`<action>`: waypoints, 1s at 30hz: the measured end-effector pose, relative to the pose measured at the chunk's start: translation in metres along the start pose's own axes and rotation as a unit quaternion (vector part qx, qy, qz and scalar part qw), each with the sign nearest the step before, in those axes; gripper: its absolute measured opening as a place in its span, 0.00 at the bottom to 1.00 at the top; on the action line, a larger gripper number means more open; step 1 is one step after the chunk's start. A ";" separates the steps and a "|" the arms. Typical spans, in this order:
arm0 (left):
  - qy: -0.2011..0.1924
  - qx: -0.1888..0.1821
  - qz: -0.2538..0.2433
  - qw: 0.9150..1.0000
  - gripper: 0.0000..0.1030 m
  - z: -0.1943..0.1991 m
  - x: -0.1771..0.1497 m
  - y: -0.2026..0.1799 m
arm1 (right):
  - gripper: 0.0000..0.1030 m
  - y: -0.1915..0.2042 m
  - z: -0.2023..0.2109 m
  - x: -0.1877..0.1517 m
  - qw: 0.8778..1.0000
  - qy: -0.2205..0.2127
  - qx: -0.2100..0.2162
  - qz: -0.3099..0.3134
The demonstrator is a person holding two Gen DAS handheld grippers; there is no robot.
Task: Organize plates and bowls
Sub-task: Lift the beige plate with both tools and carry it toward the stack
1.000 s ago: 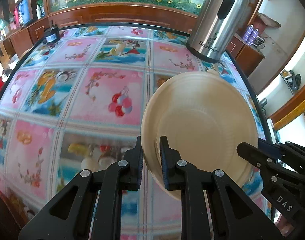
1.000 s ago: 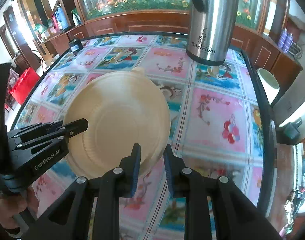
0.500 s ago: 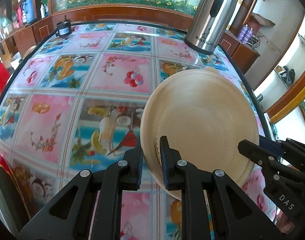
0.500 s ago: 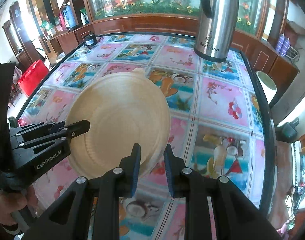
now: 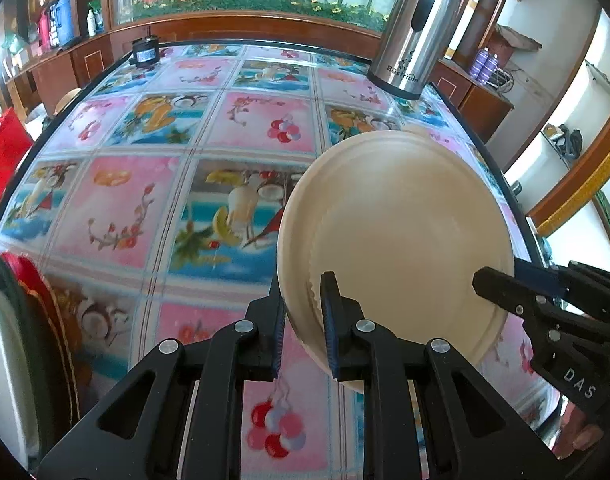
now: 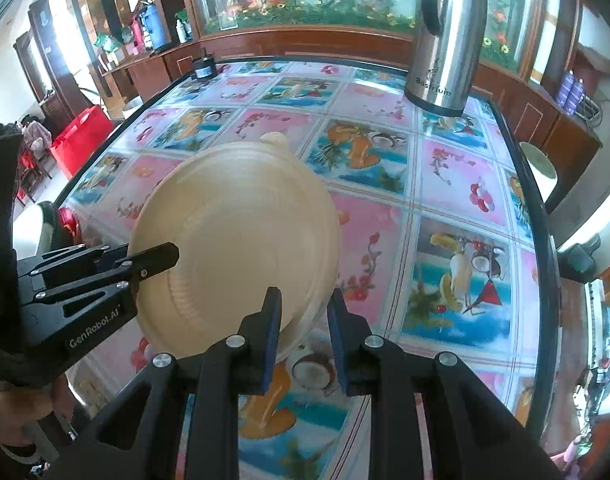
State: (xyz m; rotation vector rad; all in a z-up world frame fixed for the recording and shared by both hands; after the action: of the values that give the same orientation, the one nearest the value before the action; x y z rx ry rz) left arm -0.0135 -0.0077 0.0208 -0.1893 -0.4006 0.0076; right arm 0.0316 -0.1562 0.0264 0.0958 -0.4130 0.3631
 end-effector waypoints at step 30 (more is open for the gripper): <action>-0.089 0.058 0.097 0.990 0.17 0.128 -0.059 0.148 | 0.29 0.171 0.033 0.018 0.986 -0.045 0.049 0.151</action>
State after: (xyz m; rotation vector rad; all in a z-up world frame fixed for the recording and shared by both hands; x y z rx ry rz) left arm -0.1135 0.1580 0.0861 -0.1115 -0.5577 0.2409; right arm -0.0278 0.0030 0.0671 0.1459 -0.4997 0.6801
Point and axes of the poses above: each gripper's, at about its wrist camera, not at the fingertips, and z roughly against the way its jaws point, y to its left, x to its top, the point moved 5 cm from there along -z, roughly the way its jaws point, and after that the axes turned 11 degrees about y, right-handed, at the moved point
